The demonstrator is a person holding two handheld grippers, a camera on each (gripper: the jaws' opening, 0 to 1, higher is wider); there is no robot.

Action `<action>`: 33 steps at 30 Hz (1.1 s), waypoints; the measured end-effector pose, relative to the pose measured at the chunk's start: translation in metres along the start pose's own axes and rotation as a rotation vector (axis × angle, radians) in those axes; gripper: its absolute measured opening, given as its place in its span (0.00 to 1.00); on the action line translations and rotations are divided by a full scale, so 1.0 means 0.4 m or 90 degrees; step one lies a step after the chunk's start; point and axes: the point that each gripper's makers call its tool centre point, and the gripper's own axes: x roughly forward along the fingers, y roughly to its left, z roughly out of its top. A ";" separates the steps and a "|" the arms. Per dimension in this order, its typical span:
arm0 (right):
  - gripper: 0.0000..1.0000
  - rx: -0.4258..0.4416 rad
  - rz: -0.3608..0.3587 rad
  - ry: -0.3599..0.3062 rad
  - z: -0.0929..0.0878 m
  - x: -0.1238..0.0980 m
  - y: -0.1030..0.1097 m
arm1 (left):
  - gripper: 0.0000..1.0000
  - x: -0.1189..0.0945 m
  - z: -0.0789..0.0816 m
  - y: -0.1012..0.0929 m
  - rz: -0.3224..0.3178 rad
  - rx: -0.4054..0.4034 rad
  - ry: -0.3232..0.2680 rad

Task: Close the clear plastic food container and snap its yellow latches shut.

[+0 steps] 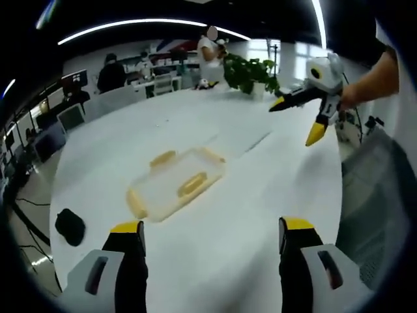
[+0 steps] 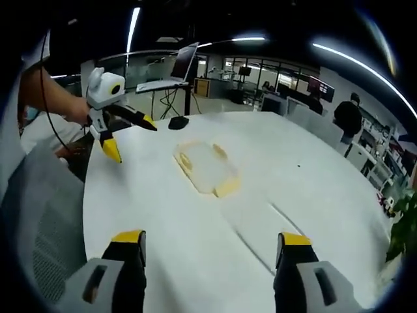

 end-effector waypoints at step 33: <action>0.71 -0.116 0.085 0.029 0.080 0.143 -0.054 | 0.76 0.067 0.010 0.132 -0.075 0.135 0.062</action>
